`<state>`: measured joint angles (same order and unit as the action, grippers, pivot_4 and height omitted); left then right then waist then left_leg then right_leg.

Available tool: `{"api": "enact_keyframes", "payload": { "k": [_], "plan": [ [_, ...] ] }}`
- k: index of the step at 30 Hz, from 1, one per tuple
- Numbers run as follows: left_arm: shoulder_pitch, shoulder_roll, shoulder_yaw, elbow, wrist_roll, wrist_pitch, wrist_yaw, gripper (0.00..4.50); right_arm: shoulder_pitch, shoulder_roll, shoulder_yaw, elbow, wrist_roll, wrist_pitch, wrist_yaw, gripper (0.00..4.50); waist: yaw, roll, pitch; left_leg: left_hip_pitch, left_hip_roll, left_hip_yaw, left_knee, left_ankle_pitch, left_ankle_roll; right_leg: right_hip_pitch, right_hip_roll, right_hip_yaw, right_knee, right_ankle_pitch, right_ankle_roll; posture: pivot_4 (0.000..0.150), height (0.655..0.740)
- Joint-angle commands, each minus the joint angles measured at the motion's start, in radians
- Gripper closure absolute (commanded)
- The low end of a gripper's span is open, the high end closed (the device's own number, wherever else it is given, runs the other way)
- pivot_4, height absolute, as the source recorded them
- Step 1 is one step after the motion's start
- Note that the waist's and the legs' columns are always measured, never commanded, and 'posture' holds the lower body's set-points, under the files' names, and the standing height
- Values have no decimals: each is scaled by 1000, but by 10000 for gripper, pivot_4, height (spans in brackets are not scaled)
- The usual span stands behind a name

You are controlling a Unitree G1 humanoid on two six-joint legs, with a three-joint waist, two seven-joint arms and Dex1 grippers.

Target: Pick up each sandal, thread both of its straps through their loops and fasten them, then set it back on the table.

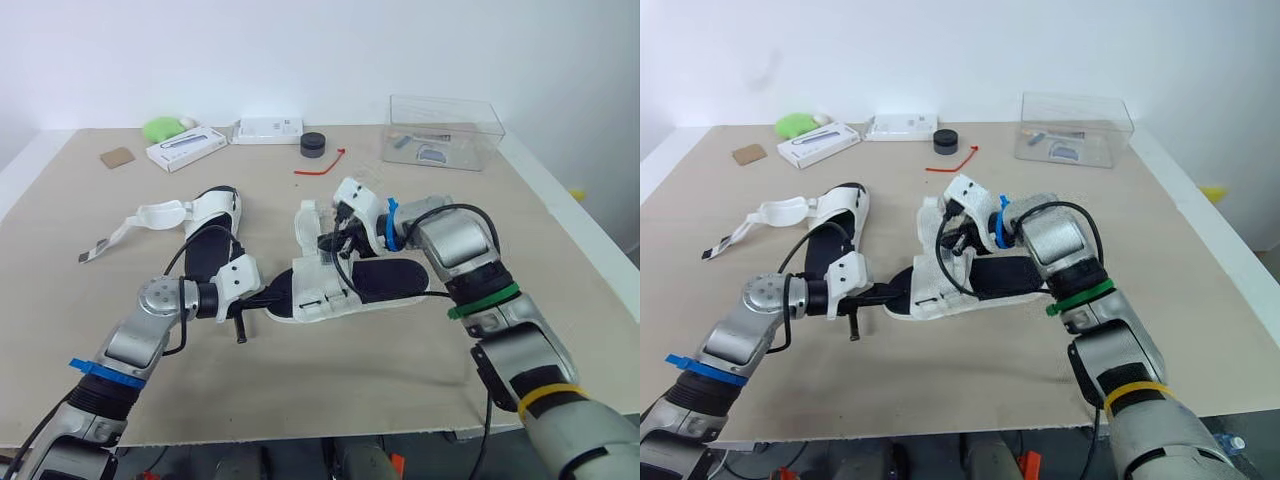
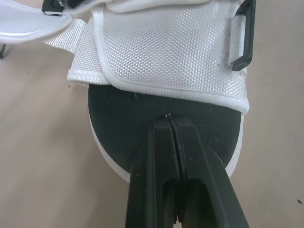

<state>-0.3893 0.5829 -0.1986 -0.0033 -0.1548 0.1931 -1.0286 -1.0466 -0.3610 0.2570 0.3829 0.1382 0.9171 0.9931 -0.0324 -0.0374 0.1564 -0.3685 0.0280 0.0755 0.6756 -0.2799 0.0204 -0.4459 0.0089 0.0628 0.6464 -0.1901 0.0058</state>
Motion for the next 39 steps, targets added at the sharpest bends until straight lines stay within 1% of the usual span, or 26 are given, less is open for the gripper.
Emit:
{"api": "enact_keyframes", "payload": {
  "k": [1,4,6,8,12,16,21,31,35,39],
  "plan": [
    [8,11,-17,14,27,5,1,45000,-108,57,-139,28,100,118,-55,31634,0,0,0,0,0,0,0,0,0,0,0,0,0,0,0,1500,7261],
    [4,11,-16,18,27,3,1,45000,-154,99,-216,89,141,198,-124,18295,0,0,0,-2,0,0,-1,0,0,-2,0,0,0,0,-1,1500,7261],
    [2,12,-15,19,27,3,1,45000,-167,115,-245,144,146,213,-171,9775,0,0,0,-3,0,-2,-1,0,0,-2,0,-1,0,0,-2,1500,7261],
    [2,12,-14,18,25,4,1,45000,-175,124,-265,197,149,211,-205,228,0,0,0,-3,0,-2,-1,0,0,-2,0,-1,0,0,-2,1500,7261],
    [9,18,-11,12,25,3,0,45000,-182,119,-257,280,139,161,-218,228,-1,0,0,-7,-1,1,-1,0,0,-7,-3,0,0,0,-1,1500,7261],
    [11,23,-9,11,23,4,-1,45000,-192,121,-259,342,142,127,-215,228,-4,0,0,-8,-1,1,-1,0,0,-7,-2,0,0,0,-1,1500,7261],
    [7,25,-11,15,24,1,2,45000,-235,152,-310,435,195,152,-186,228,-14,0,0,-8,-1,1,-1,0,0,-7,-2,0,0,1,0,1500,7261],
    [9,25,-12,13,25,-1,5,45000,-309,216,-399,605,245,71,-158,228,-14,0,0,-8,-1,1,-1,0,0,-8,0,1,0,1,0,1500,7261],
    [13,25,-11,8,25,0,9,45000,-344,232,-443,669,252,18,-169,228,-14,0,0,-8,-1,1,-1,0,0,-8,0,1,0,1,0,1500,7261],
    [16,26,-8,3,24,5,14,45000,-389,229,-491,716,280,15,-151,228,-14,0,0,-8,-1,1,-1,0,0,-8,0,1,0,1,0,1500,7261]
  ]
}}
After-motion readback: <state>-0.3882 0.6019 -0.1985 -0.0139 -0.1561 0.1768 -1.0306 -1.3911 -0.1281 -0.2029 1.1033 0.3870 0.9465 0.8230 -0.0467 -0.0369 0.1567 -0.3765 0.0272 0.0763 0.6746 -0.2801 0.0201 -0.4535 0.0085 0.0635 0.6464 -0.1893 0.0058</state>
